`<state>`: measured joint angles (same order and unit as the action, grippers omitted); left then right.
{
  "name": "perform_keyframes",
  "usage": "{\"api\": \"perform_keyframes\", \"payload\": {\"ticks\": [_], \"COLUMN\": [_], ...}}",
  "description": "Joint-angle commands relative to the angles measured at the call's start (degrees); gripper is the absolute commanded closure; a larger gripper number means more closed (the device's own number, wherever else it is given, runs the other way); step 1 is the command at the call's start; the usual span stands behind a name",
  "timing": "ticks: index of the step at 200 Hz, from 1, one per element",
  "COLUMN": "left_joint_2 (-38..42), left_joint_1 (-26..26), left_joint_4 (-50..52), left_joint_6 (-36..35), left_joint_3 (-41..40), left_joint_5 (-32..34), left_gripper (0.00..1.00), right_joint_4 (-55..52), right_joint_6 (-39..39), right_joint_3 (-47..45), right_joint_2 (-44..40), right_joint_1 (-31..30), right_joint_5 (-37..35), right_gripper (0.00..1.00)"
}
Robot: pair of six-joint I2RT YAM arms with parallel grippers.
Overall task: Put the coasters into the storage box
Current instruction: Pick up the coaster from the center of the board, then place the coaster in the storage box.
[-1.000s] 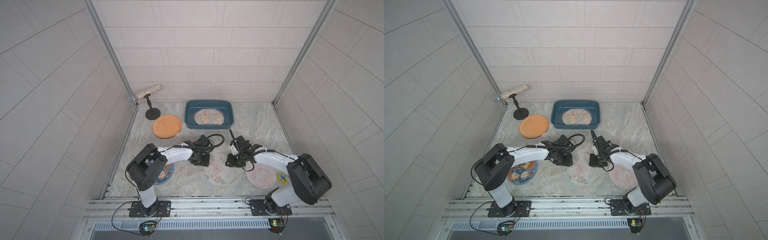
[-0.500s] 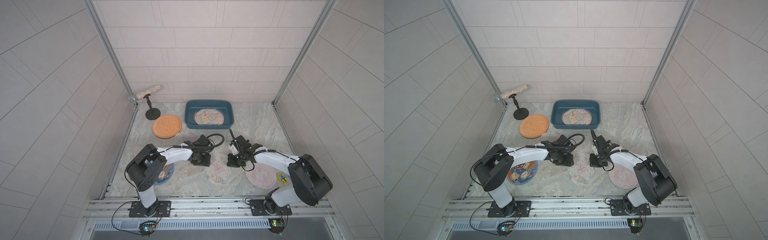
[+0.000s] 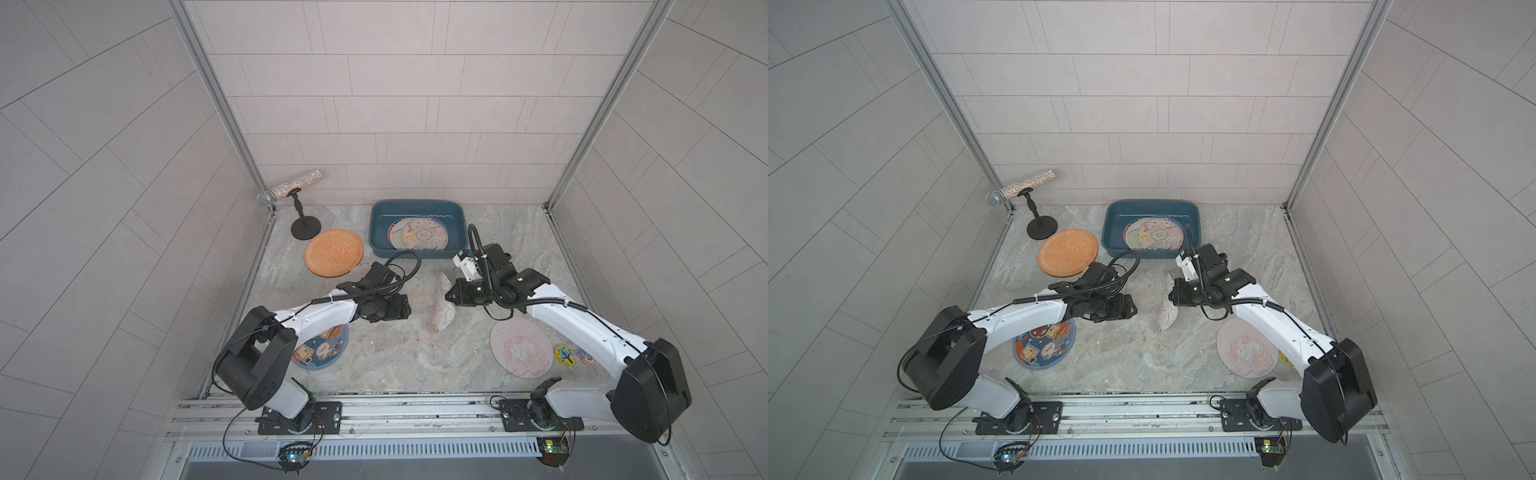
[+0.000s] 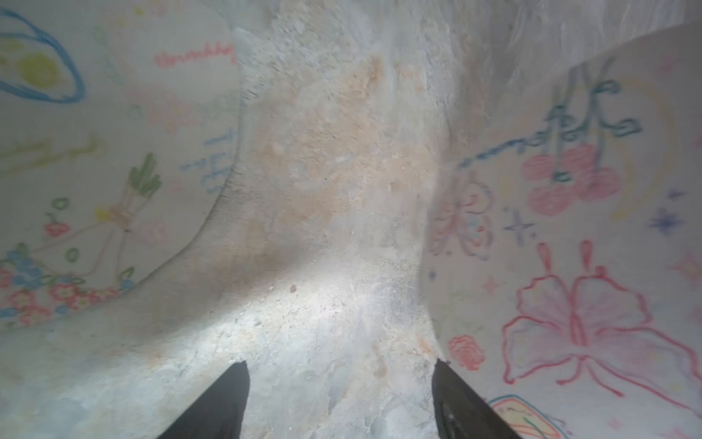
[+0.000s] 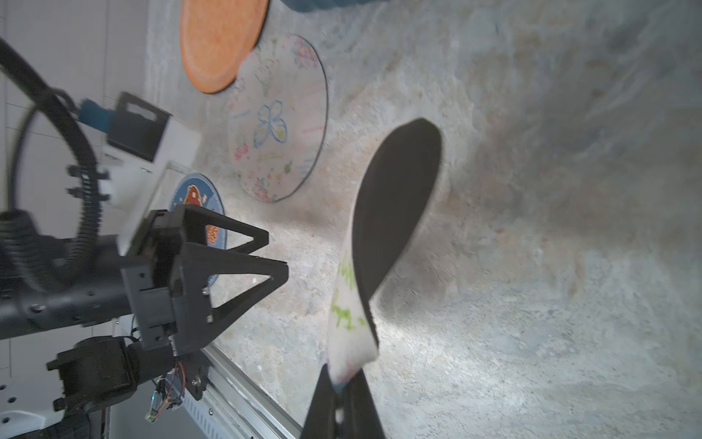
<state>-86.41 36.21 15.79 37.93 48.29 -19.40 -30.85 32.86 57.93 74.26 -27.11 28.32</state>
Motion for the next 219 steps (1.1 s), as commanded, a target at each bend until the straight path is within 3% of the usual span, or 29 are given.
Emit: {"api": "perform_keyframes", "payload": {"ticks": [1, 85, 219], "left_joint_2": [2.39, 6.95, 9.33], "left_joint_1": [-1.66, -5.53, -7.95], "left_joint_4": [-1.99, -3.34, -0.3], "left_joint_6": [0.85, 0.59, -1.22], "left_joint_3": [-2.46, -6.98, -8.13], "left_joint_5": [-1.4, -3.53, -4.25], "left_gripper": [0.18, 0.14, 0.11], "right_joint_4": [-1.29, 6.21, 17.32], "right_joint_6": [-1.6, -2.4, 1.74], "right_joint_3": [3.84, 20.5, 53.34], "right_joint_2": [-1.14, 10.11, 47.91], "right_joint_1": [-0.01, 2.28, 5.86], "right_joint_5": [-0.43, -0.76, 6.01], "right_gripper": [1.0, 1.0, 1.0]}}
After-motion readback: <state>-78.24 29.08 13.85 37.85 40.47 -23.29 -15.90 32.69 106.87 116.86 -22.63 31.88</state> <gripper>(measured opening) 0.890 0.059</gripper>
